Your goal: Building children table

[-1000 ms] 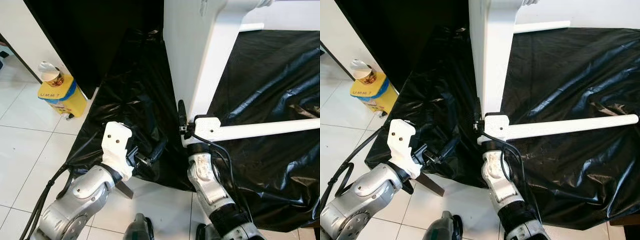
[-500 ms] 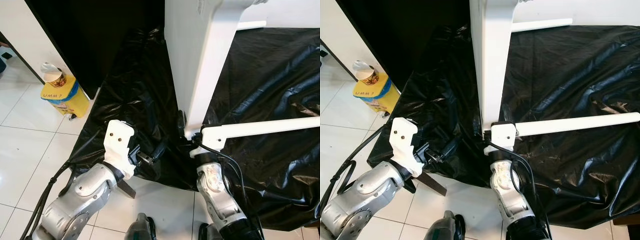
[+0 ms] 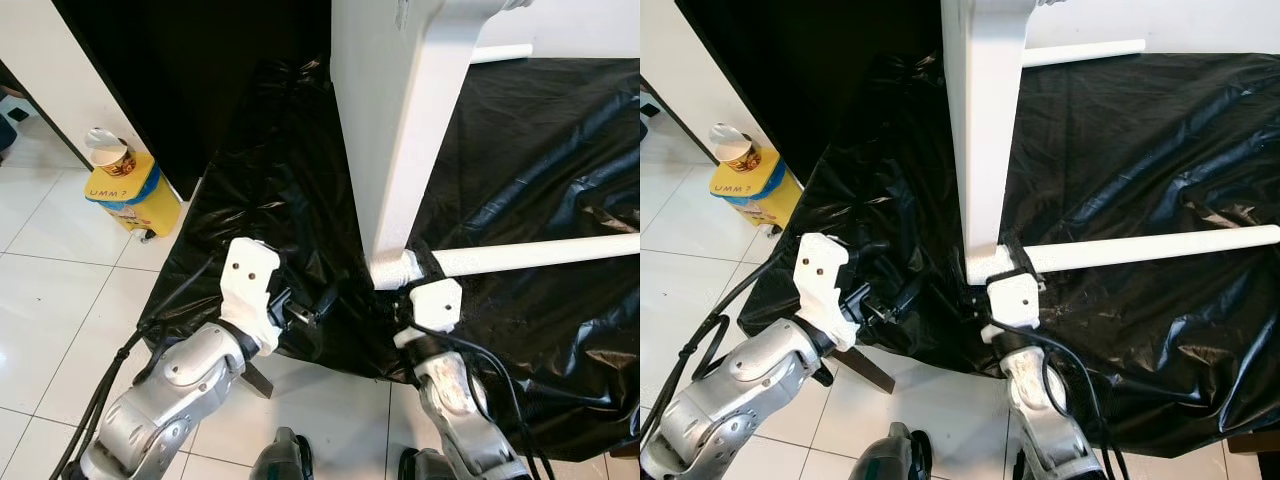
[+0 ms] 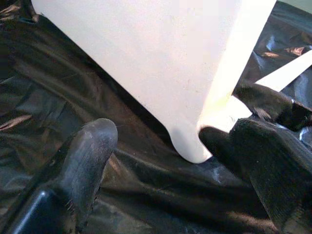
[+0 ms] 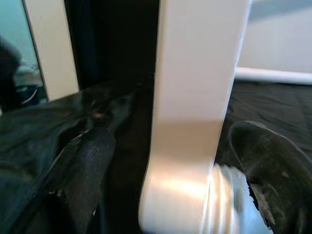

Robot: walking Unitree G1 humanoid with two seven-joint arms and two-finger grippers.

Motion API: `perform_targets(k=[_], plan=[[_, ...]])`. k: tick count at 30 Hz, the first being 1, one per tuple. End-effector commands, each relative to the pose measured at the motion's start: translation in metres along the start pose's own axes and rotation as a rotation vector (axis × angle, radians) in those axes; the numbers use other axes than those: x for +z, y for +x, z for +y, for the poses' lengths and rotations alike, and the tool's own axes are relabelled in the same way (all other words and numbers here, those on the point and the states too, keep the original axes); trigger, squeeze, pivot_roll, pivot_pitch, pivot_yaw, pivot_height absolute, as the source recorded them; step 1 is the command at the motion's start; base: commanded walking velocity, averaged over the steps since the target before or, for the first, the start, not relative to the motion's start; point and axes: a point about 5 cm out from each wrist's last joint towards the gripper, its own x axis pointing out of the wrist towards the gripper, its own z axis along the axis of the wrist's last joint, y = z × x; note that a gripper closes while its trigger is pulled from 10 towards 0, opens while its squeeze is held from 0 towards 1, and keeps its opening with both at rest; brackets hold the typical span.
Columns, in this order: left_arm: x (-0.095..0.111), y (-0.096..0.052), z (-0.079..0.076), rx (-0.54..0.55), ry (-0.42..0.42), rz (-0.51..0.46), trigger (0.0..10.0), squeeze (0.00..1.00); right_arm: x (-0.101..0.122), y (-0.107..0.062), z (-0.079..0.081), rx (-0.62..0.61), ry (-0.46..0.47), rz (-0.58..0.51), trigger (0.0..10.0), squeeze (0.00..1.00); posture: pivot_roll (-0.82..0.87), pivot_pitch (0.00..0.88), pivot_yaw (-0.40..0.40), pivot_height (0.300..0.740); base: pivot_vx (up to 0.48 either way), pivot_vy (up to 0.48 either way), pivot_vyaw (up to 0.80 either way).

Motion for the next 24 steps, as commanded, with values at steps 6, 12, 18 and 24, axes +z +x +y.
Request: perform_targets(k=[6, 12, 18, 24], plan=[[-0.002, 0.004, -0.010, -0.191, 0.003, -0.006, 10.0, 0.00, 0.005, -0.017, -0.005, 0.082, -0.022, 0.026, 10.0, 0.00, 0.16, 0.164, 0.092, 0.740, 0.000, 0.000, 0.00], [-0.003, 0.010, -0.010, -0.205, 0.002, -0.020, 10.0, 0.00, 0.008, -0.046, -0.025, 0.156, -0.077, 0.093, 10.0, 0.00, 0.12, 0.166, 0.082, 0.740, 0.000, 0.000, 0.00], [-0.002, 0.014, -0.009, -0.204, 0.006, -0.033, 10.0, 0.00, 0.010, -0.056, -0.046, 0.135, -0.142, 0.126, 10.0, 0.00, 0.10, 0.165, 0.074, 0.740, 0.000, 0.000, 0.00], [0.002, 0.017, 0.004, -0.144, 0.016, -0.061, 10.0, 0.00, 0.012, -0.053, -0.078, 0.041, -0.207, 0.156, 10.0, 0.00, 0.09, 0.164, 0.065, 0.740, 0.000, 0.000, 0.00]])
